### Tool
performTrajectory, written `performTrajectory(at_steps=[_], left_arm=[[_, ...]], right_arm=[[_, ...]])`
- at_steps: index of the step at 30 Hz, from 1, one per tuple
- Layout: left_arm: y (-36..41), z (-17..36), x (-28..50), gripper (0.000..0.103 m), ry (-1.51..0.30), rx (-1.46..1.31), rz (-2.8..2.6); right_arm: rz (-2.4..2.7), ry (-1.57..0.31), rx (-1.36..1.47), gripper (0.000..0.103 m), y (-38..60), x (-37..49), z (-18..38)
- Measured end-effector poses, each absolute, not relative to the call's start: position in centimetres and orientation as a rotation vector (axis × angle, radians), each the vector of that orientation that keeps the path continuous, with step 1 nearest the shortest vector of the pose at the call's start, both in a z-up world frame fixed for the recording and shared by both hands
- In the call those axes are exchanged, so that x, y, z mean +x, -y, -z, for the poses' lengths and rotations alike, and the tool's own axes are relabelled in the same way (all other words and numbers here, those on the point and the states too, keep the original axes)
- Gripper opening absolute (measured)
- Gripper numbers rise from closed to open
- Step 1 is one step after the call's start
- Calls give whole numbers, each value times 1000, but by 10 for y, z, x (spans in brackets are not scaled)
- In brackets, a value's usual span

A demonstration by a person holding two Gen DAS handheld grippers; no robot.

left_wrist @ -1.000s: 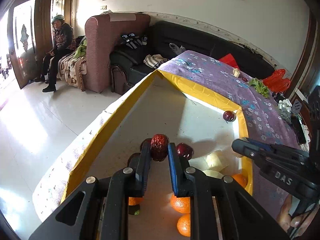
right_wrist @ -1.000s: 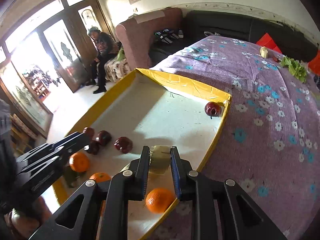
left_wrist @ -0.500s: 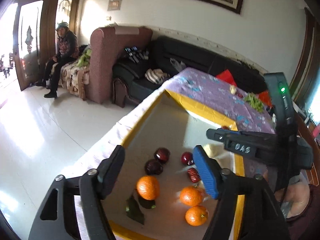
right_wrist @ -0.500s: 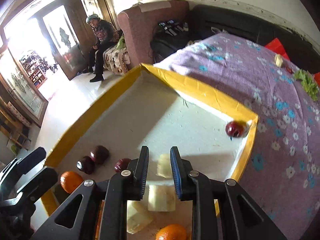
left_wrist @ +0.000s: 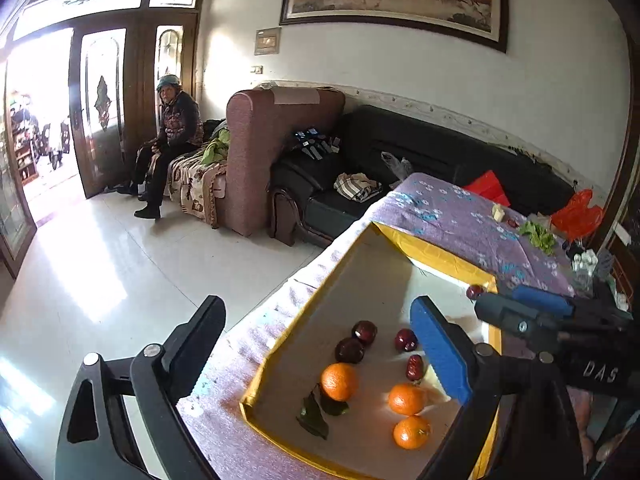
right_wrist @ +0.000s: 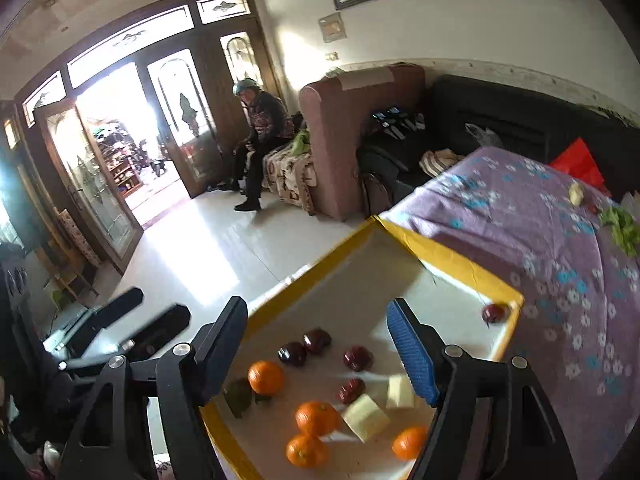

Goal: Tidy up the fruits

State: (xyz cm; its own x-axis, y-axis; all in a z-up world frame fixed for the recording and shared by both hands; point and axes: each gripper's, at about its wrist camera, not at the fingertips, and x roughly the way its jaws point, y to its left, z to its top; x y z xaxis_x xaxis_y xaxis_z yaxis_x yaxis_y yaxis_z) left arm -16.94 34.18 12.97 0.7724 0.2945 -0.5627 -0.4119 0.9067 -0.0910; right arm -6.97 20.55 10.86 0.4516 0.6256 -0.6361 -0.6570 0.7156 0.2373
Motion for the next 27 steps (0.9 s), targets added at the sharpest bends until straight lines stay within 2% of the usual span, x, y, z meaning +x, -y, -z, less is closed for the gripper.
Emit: performTrajectory(at_steps=[11, 18, 27], left_arm=[[-229, -126, -151, 95, -621, -97, -234], [-212, -129, -154, 95, -631, -46, -266], [-228, -119, -155, 97, -667, -74, -299]], right_arm=[[-418, -815, 21, 78, -32, -100, -64], [-436, -809, 24, 80, -34, -119, -58], [-511, -831, -49, 82, -68, -131, -42]])
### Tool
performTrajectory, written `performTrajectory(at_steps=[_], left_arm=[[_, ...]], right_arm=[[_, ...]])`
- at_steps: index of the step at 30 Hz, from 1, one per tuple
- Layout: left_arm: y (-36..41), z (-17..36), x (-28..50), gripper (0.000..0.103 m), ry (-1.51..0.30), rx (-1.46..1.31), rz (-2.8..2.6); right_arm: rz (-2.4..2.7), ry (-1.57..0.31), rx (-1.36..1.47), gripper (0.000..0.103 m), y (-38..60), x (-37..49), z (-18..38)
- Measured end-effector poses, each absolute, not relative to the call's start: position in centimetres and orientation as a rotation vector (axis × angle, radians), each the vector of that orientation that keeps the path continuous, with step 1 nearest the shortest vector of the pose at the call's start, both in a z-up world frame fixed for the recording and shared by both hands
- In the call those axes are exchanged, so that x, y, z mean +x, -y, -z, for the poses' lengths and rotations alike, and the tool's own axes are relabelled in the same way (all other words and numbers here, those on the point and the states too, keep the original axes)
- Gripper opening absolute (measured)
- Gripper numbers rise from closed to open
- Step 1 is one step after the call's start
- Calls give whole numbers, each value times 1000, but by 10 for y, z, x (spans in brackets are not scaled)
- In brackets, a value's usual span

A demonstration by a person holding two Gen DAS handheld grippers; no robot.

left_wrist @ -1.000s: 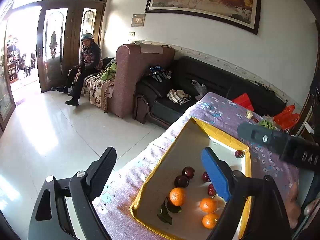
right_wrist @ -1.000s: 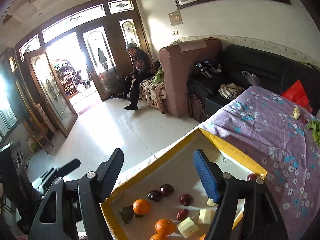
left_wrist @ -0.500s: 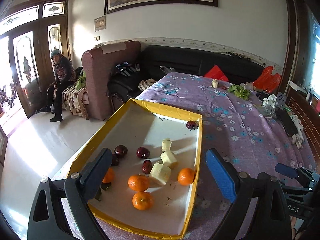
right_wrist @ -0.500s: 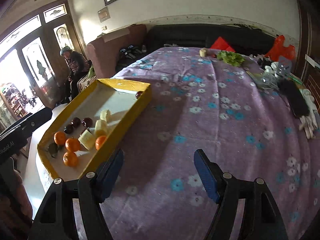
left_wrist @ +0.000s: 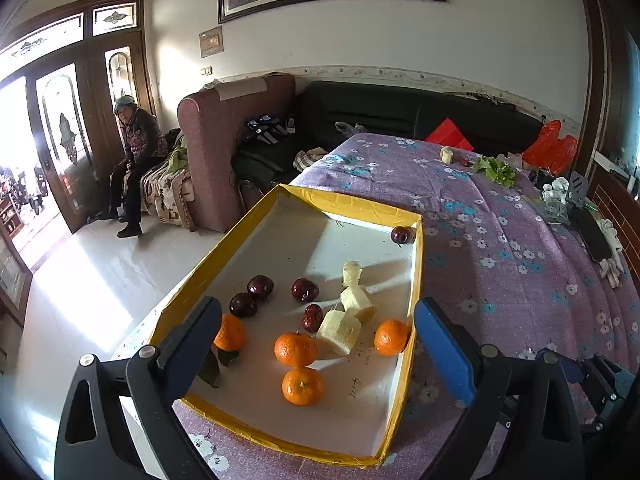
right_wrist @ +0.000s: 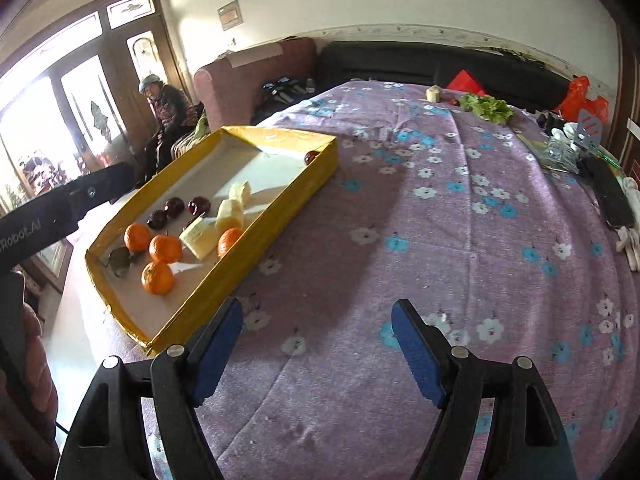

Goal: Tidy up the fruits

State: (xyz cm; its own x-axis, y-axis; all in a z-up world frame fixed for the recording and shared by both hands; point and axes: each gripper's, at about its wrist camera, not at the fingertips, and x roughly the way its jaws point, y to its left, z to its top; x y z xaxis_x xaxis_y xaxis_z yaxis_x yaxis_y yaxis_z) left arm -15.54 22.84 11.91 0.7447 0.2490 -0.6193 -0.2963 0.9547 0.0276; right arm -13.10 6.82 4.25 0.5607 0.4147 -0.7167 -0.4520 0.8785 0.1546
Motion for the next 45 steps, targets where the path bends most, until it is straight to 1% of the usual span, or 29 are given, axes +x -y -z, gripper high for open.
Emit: performTrajectory(at_steps=[2, 4, 13, 26, 32, 35, 38, 39, 40, 45], left_arm=[[-233, -116, -156, 97, -664, -79, -299], [-238, -112, -152, 98, -677, -88, -309], [-262, -101, -151, 98, -702, -175, -334], [-258, -97, -147, 98, -722, -185, -308], [-251, -108, -154, 98, -672, -169, -342], [-244, -118, -163, 98, -618, -154, -362], [-235, -131, -179, 98, -510, -116, -403], [-231, -138, -187, 99, -451, -96, -434], [-229, -145, -195, 103, -398, -79, -461], [-215, -178, -249, 103, -60, -46, -539]], right_arm=[[-516, -830, -66, 82, -75, -132, -41], [-518, -832, -79, 85, -81, -132, -39], [-544, -831, -137, 86, -103, -134, -35], [-519, -848, -163, 88, -106, -131, -27], [-517, -825, -127, 89, -96, -135, -31], [-515, -812, -124, 89, -90, -138, -34], [-515, -776, -136, 90, -85, -145, -40], [-514, -759, -139, 90, -84, -147, -42], [-515, -741, -141, 90, -82, -149, -44], [-534, -724, -115, 91, -80, -152, -49]])
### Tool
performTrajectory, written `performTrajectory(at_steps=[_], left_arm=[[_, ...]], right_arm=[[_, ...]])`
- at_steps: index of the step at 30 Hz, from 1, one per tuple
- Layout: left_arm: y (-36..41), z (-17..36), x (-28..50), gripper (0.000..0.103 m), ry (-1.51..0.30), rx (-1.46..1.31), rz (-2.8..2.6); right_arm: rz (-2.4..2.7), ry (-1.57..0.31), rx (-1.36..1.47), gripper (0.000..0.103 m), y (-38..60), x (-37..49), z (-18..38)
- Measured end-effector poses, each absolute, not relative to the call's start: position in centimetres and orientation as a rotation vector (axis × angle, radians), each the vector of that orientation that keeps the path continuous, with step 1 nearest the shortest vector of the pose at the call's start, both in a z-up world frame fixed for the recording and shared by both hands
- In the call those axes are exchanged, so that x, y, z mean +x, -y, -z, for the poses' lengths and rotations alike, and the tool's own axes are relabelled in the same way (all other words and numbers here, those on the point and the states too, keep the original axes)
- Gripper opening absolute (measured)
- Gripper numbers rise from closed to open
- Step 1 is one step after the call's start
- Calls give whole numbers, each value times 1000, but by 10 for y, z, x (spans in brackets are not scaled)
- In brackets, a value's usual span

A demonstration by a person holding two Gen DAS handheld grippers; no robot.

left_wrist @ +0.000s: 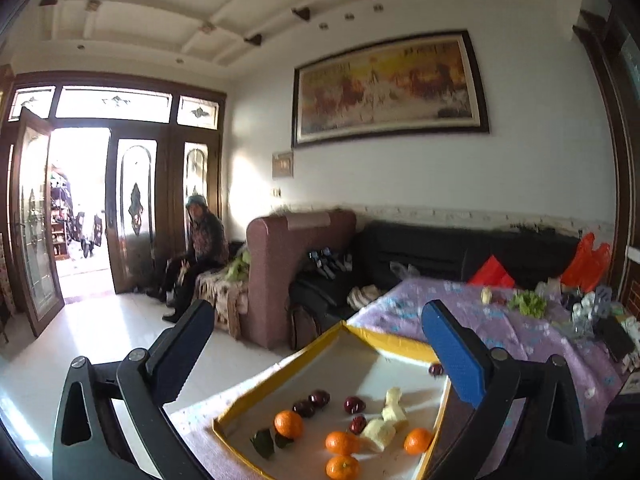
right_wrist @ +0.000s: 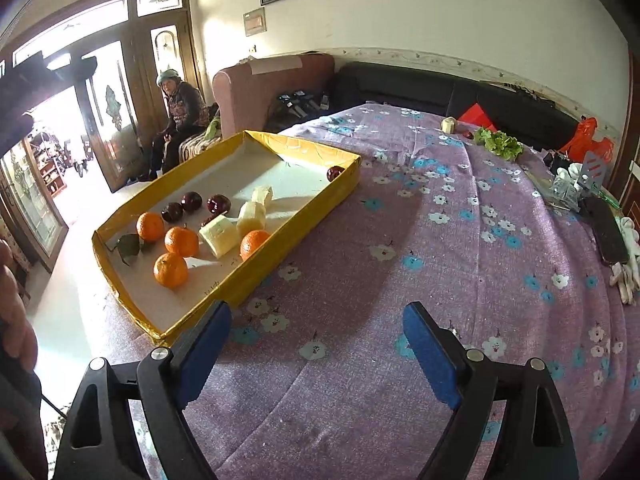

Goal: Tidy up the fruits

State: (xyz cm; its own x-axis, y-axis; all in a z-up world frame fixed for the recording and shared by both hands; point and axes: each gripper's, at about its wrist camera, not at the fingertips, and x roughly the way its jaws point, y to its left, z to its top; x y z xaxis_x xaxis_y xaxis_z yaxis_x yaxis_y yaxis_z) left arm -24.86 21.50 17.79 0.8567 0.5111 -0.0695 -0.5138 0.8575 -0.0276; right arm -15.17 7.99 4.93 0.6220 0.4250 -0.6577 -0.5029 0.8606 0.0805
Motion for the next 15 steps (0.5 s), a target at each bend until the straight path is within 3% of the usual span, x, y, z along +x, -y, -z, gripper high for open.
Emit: performTrajectory(at_steps=[4, 15], left_arm=[[-212, -182, -267, 103, 36, -59, -579], [-241, -156, -227, 103, -332, -147, -465]], right_arm=[[-553, -716, -140, 91, -84, -155, -48], [-587, -700, -193, 93, -106, -172, -48]])
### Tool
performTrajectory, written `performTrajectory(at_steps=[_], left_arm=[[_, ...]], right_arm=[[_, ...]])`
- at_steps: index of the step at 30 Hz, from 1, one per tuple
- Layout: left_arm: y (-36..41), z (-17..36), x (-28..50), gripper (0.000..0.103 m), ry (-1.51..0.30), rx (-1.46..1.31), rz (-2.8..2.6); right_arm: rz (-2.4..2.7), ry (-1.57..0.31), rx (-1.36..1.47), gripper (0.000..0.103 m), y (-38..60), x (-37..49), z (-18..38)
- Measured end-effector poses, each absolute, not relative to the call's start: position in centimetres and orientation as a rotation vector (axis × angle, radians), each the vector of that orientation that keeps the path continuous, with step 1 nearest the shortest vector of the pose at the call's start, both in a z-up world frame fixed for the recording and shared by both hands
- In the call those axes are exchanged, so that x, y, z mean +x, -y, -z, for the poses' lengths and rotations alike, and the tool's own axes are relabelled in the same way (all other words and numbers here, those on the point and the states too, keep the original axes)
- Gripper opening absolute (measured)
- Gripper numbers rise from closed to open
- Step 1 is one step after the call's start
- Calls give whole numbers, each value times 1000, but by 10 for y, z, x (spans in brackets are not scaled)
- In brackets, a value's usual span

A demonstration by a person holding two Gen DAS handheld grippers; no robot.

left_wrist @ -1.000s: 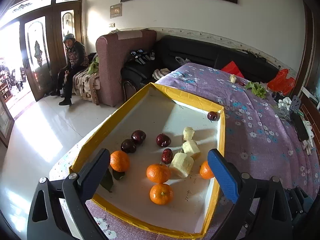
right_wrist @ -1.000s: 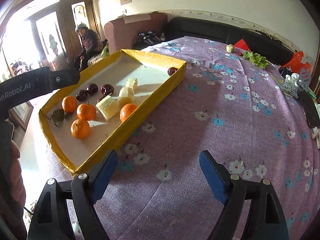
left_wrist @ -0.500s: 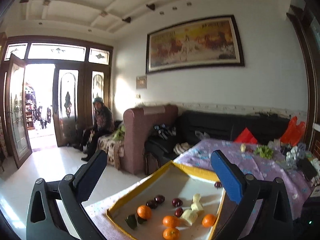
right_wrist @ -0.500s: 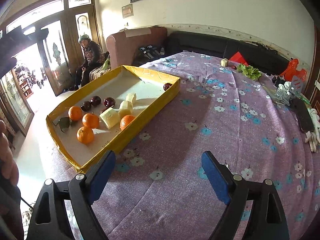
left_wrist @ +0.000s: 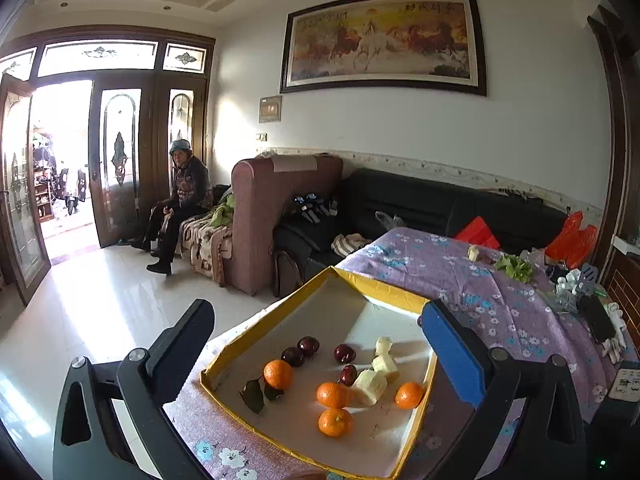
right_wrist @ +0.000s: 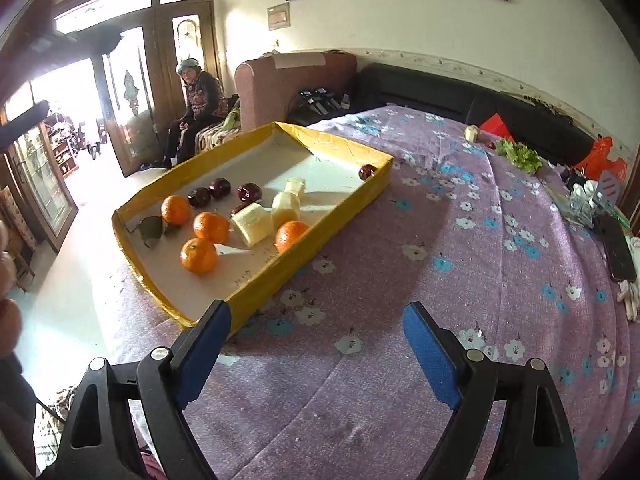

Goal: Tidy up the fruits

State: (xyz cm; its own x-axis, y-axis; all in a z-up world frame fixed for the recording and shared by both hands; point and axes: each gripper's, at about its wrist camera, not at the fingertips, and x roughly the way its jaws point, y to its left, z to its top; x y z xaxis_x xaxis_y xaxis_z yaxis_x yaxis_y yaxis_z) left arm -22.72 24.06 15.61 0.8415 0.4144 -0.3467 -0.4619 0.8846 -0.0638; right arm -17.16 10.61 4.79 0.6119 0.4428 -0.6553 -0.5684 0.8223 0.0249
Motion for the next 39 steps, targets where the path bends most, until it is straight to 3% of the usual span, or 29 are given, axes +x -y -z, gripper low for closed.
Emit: performTrajectory(at_steps=[15, 39], left_arm=[[-289, -102, -201, 103, -556, -189, -516], [-307, -85, -193, 103, -634, -271, -496]], right_arm=[[-580, -764, -318, 94, -164, -162, -36], [-595, -772, -328, 94, -184, -167, -32]])
